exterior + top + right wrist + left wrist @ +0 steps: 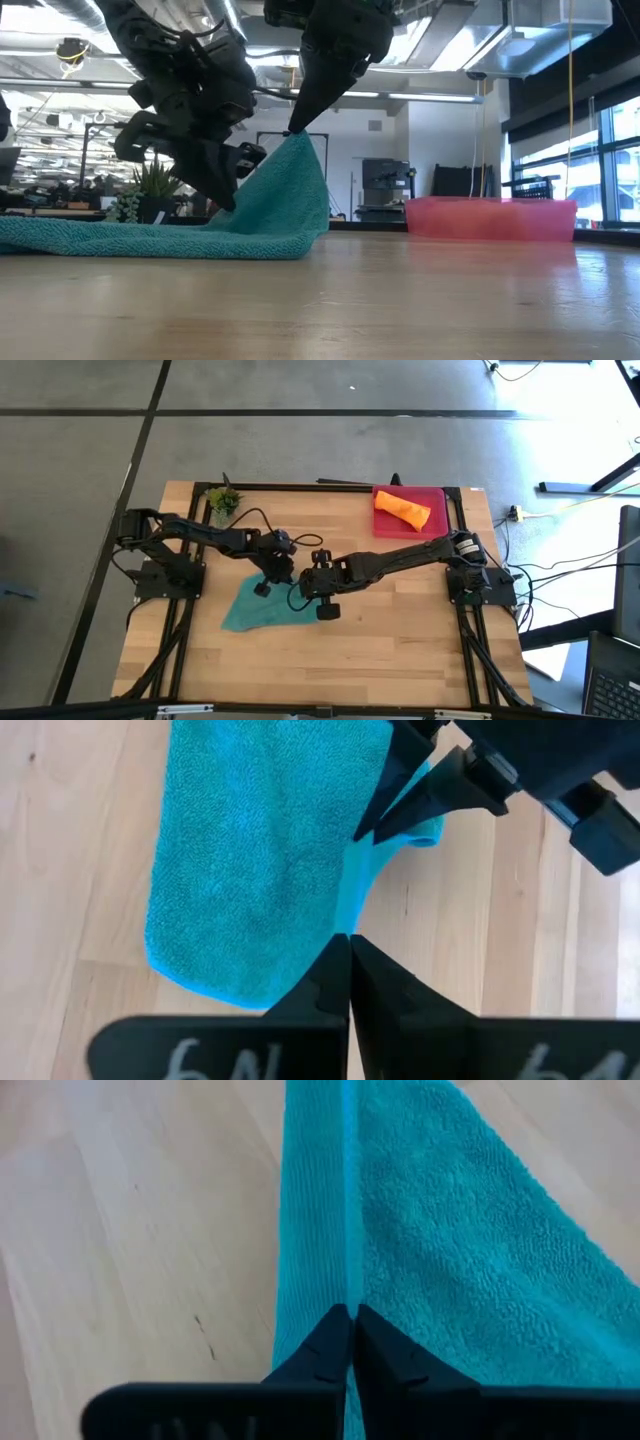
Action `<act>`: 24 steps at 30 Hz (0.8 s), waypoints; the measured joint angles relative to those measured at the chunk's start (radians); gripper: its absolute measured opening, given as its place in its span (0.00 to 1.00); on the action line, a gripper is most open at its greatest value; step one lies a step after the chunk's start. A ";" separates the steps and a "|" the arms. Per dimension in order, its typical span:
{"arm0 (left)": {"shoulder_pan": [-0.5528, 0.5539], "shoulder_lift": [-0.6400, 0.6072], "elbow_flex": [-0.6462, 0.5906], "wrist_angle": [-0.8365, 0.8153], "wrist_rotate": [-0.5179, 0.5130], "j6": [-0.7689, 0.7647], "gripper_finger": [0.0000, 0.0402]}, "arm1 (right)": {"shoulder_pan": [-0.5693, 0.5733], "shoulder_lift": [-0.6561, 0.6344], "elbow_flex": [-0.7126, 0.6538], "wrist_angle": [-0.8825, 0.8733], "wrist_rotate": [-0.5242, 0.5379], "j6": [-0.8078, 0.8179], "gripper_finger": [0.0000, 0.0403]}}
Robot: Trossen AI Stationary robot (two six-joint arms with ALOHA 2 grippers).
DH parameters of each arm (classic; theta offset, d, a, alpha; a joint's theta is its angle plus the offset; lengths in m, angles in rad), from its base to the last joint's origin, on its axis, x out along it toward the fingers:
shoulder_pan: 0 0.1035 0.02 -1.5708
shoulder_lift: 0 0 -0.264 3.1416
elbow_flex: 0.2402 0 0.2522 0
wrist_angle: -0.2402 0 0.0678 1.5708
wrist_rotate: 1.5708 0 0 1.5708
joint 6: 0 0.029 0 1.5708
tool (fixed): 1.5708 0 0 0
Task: Roll microfiber towels into tight, uniform cylinder then place into a basket
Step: Fold the blue microfiber towel
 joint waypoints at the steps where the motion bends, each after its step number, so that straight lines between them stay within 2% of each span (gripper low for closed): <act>1: 0.002 0.000 0.001 -0.006 0.000 0.015 0.01 | 0.000 0.000 0.000 0.000 0.000 0.000 0.01; 6: 0.004 0.000 0.054 -0.108 -0.016 -0.001 0.00 | 0.000 0.000 0.000 -0.020 0.002 -0.019 0.01; 11: 0.004 0.000 0.151 -0.260 -0.094 -0.028 0.00 | -0.002 -0.011 0.000 -0.081 0.064 -0.027 0.01; 17: -0.009 -0.015 0.276 -0.396 -0.161 -0.098 0.00 | -0.003 -0.095 0.001 -0.156 0.182 -0.047 0.01; 24: -0.043 -0.077 0.421 -0.534 -0.267 -0.180 0.00 | -0.028 -0.215 0.001 -0.204 0.192 -0.090 0.01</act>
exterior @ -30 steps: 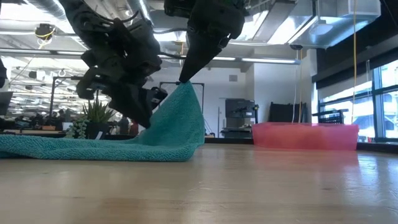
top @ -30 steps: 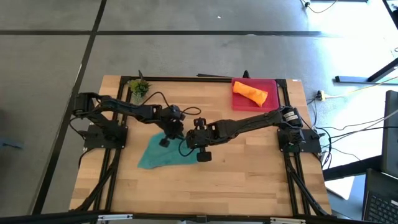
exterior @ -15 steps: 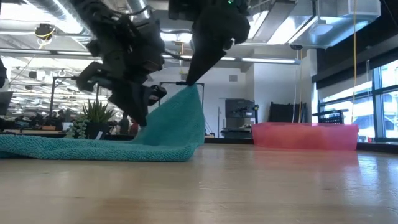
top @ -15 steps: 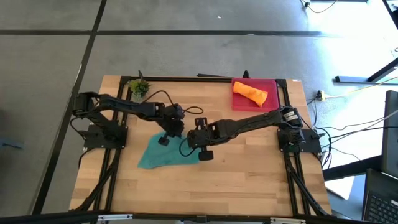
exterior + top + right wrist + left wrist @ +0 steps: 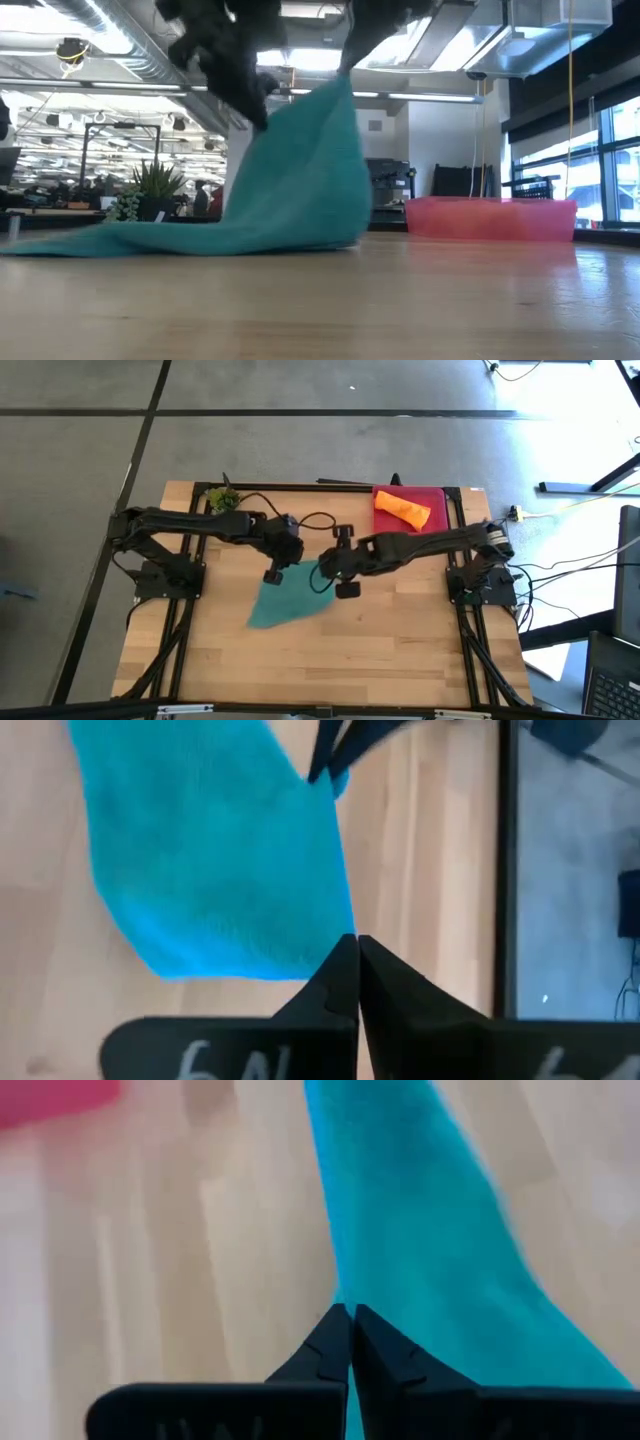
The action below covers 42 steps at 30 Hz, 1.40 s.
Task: Roll microfiber towels into tight, uniform cylinder then place into a basket
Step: Fold the blue microfiber towel
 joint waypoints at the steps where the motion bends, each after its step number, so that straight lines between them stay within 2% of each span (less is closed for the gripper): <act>1: -0.006 -0.012 0.016 -0.015 -0.017 -0.015 0.00 | -0.007 -0.012 0.000 -0.003 -0.001 -0.011 0.01; 10: -0.077 -0.128 0.157 -0.142 -0.369 -0.097 0.00 | -0.115 -0.076 0.000 0.035 -0.001 -0.142 0.01; 17: -0.063 -0.146 0.277 -0.152 -0.506 -0.016 0.00 | -0.237 -0.086 0.000 0.179 0.003 -0.274 0.01; 22: 0.001 -0.147 0.316 -0.159 -0.506 0.062 0.00 | -0.316 -0.087 0.000 0.298 -0.004 -0.357 0.01; 26: 0.043 -0.145 0.316 -0.188 -0.502 0.056 0.00 | -0.353 -0.088 0.000 0.333 -0.017 -0.375 0.01; 33: 0.017 -0.099 0.316 -0.270 -0.355 -0.023 0.00 | -0.342 -0.098 0.000 0.186 -0.179 -0.324 0.01; 42: -0.105 -0.029 0.196 -0.271 -0.316 -0.172 0.00 | -0.262 -0.098 -0.001 -0.015 -0.381 -0.241 0.01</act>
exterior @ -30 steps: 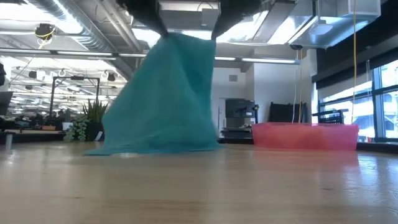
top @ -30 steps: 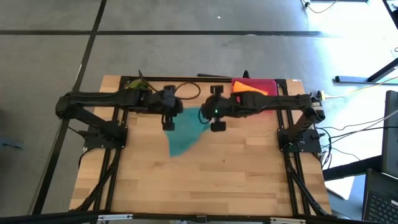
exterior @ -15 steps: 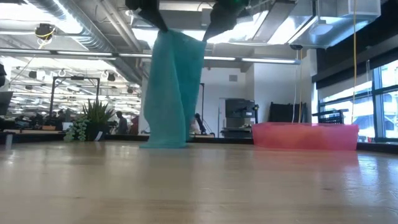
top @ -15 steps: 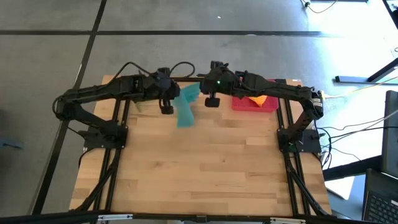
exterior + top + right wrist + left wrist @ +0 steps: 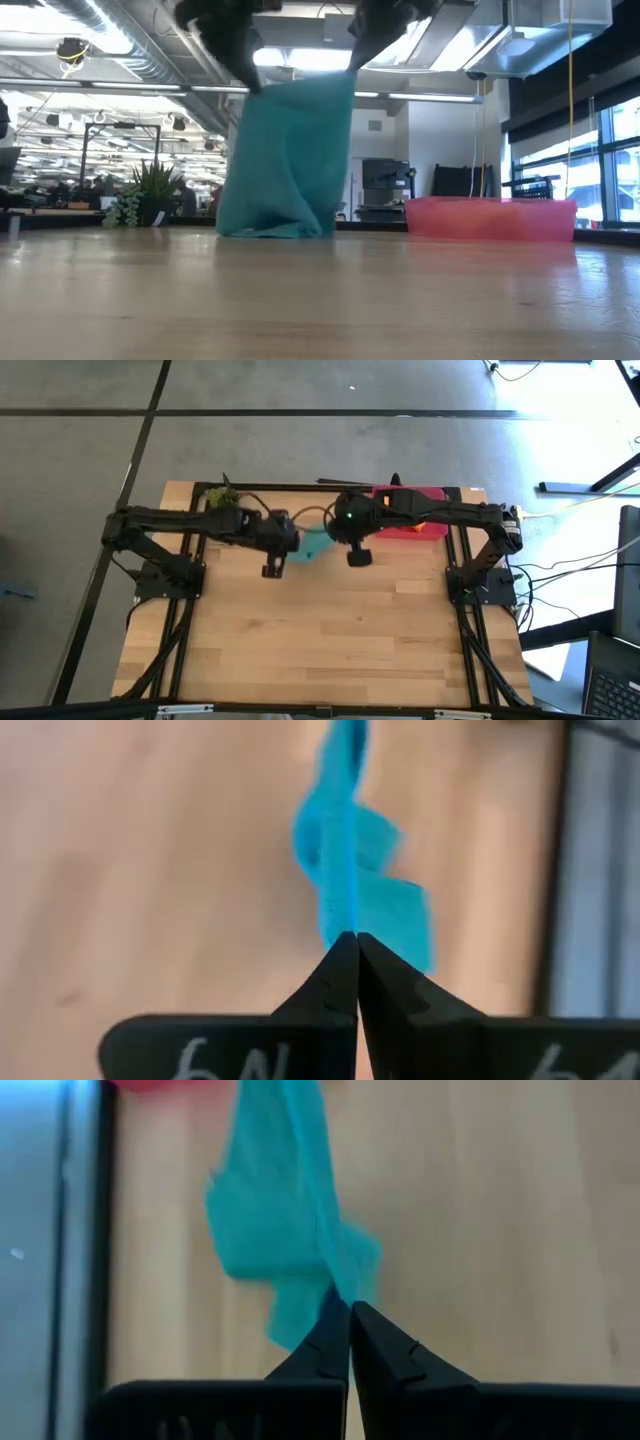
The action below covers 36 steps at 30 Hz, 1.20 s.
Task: Roll microfiber towels into tight, uniform cylinder then place into a basket
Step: Fold the blue microfiber towel
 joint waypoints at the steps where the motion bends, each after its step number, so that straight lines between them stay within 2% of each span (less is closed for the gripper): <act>1: -0.019 0.000 -0.019 0.008 0.001 -0.025 0.00 | 0.011 0.000 0.000 -0.017 -0.031 0.000 0.01; 6: -0.115 0.004 -0.111 0.086 0.024 -0.139 0.00 | 0.069 -0.003 -0.073 0.025 -0.154 0.006 0.01; 13: -0.250 0.004 -0.217 0.177 0.049 -0.296 0.00 | 0.158 -0.020 -0.267 0.090 -0.144 0.081 0.01; 16: -0.291 0.004 -0.260 0.188 0.059 -0.397 0.00 | 0.200 -0.035 -0.370 0.207 -0.143 0.120 0.01; 22: -0.366 0.004 -0.375 0.408 0.106 -0.490 0.00 | 0.272 -0.041 -0.541 0.395 -0.143 0.181 0.01; 25: -0.389 0.004 -0.413 0.506 0.079 -0.493 0.00 | 0.291 -0.042 -0.595 0.450 -0.143 0.226 0.01; 30: -0.396 0.004 -0.419 0.568 -0.055 -0.494 0.03 | 0.308 -0.042 -0.636 0.504 -0.134 0.269 0.01; 36: -0.370 0.034 -0.419 0.669 -0.063 -0.468 0.13 | 0.309 -0.042 -0.642 0.517 -0.108 0.285 0.01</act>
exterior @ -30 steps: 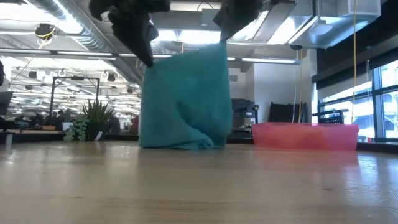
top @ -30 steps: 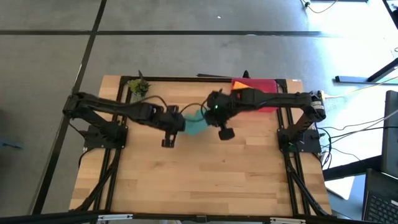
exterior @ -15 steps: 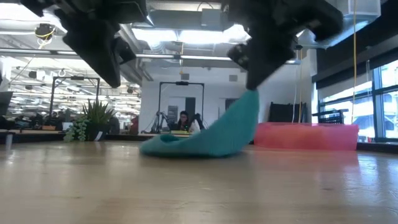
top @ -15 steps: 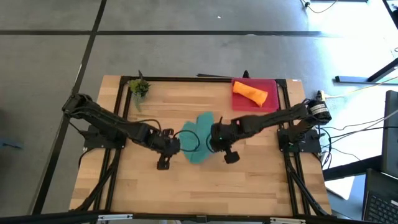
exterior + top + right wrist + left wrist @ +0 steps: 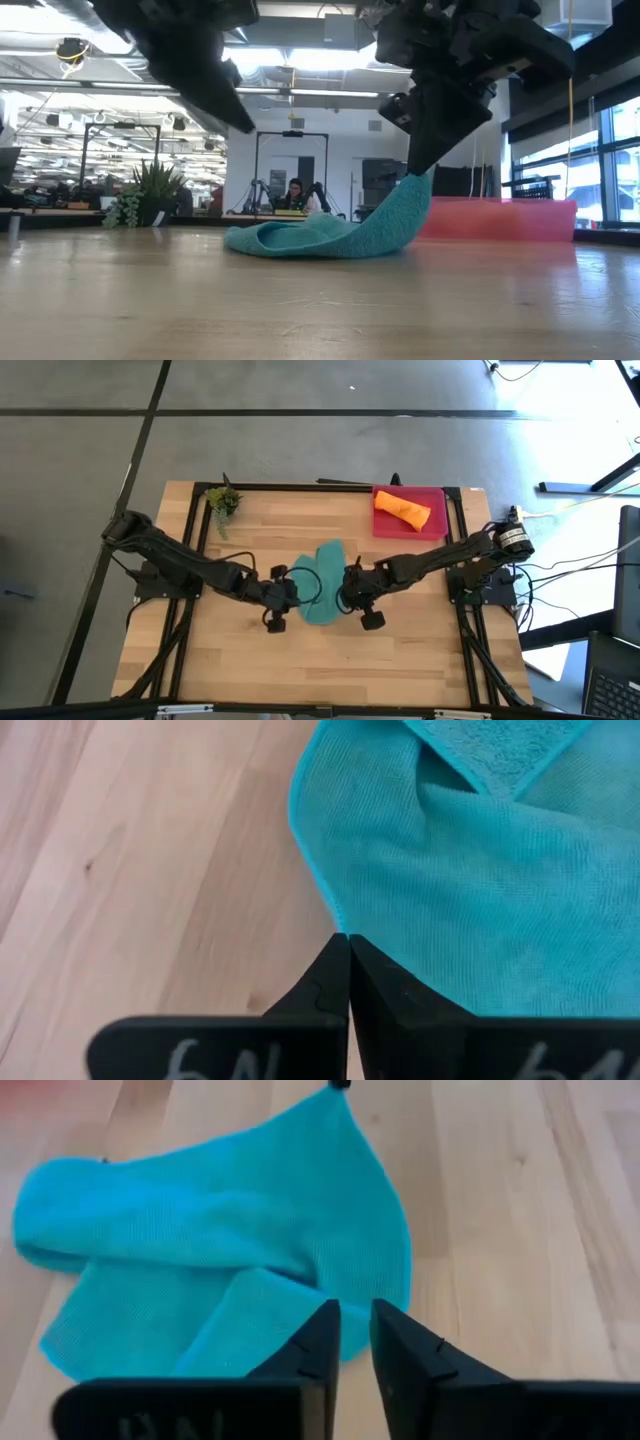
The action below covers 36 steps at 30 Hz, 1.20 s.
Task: Roll microfiber towels into tight, uniform cylinder then place into a basket
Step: Fold the blue microfiber towel
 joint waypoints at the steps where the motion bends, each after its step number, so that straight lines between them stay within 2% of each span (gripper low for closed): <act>1: 0.001 0.013 0.000 0.013 0.000 0.007 0.14 | 0.000 0.000 0.000 0.003 0.000 0.000 0.01; 7: 0.046 0.134 -0.001 0.102 -0.019 0.023 0.23 | 0.000 0.000 0.000 0.021 0.003 0.003 0.01; 10: 0.074 0.177 -0.001 0.123 -0.049 0.007 0.25 | 0.000 0.000 0.000 0.026 0.044 0.020 0.01; 15: 0.121 0.230 0.000 0.176 -0.037 -0.085 0.25 | 0.000 0.000 0.000 0.026 0.069 0.028 0.01; 21: 0.145 0.269 0.000 0.210 -0.032 -0.112 0.25 | 0.000 0.000 0.001 0.042 0.069 0.026 0.01; 30: 0.141 0.342 0.001 0.286 -0.008 -0.106 0.25 | 0.000 0.000 0.001 0.048 0.070 0.025 0.01; 36: 0.140 0.345 0.001 0.284 -0.013 -0.023 0.25 | 0.000 0.000 0.001 0.051 0.071 0.023 0.01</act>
